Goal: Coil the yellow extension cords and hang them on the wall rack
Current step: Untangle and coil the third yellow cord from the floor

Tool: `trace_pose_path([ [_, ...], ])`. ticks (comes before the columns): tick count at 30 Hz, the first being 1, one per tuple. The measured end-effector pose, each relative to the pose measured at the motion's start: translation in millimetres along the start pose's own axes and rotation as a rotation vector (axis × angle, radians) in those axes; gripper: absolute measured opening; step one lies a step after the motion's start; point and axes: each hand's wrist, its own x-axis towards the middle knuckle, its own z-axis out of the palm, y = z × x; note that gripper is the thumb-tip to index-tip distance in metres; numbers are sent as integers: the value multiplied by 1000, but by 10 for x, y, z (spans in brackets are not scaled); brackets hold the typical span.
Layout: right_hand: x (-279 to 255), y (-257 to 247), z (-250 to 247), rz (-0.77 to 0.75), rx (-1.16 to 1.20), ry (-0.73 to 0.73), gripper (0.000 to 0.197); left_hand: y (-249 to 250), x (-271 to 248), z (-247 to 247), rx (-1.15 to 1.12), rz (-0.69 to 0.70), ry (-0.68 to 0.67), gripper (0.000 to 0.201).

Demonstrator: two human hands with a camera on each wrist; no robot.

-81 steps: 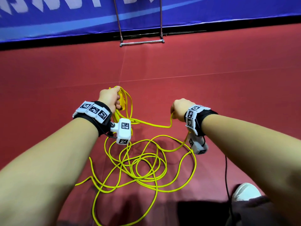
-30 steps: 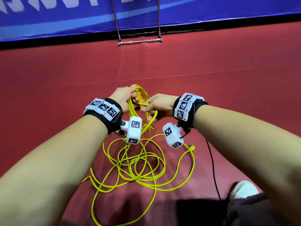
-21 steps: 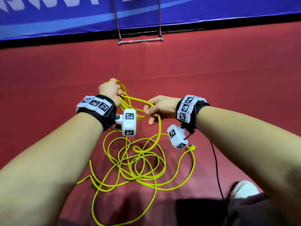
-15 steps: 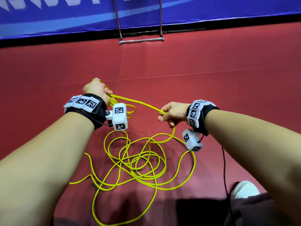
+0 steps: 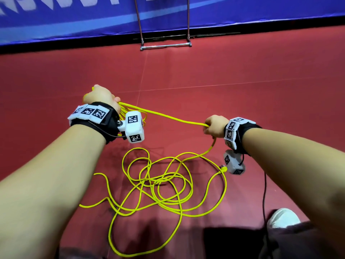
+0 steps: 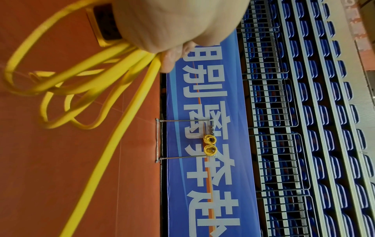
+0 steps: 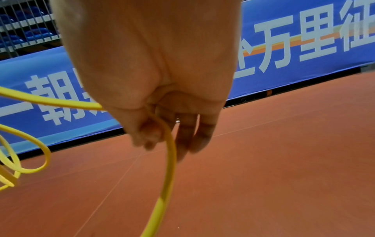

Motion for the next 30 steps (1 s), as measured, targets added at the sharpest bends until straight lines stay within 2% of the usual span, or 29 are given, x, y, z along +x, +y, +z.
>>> trace_pose_path([
  [1,-3,22,-27,39,-31,62,8,38,-59,-5,-88,-17,-1,26],
  [2,15,61,-45,86,20,98,9,31,-4,-12,-78,-14,-27,25],
  [4,70,166,-26,167,383,97,22,24,21,-38,17,30,-71,27],
  [6,74,218,-10,190,784,37,41,-10,50,-70,19,49,-158,26],
  [9,47,103,-5,179,1178,8,47,-31,-13,-59,-141,27,-256,32],
  [12,41,-86,-47,246,1139,10,48,-72,-39,-47,-116,-59,-233,26],
  [14,50,-174,-62,244,1017,6,35,-102,-9,-55,-45,-82,-277,22],
  [15,39,-228,-77,204,907,13,24,-104,2,-59,-11,-96,-310,22],
  [17,22,-324,-101,92,540,22,8,-116,-5,-50,48,-115,-381,22],
  [19,20,-454,-110,40,200,36,11,-136,-22,-33,121,-109,-445,23],
  [21,33,-566,-109,58,74,67,21,-142,-75,1,175,-104,-503,23],
  [23,12,-685,-126,37,120,37,25,-150,-157,33,238,-102,-585,24],
  [25,-16,-806,-130,4,318,-51,23,-179,-245,76,330,-83,-643,27],
  [27,-11,-891,-123,57,575,-90,25,-215,-331,123,415,-78,-679,31],
  [30,49,-939,-115,167,897,-183,18,-242,-455,189,483,-153,-785,25],
])
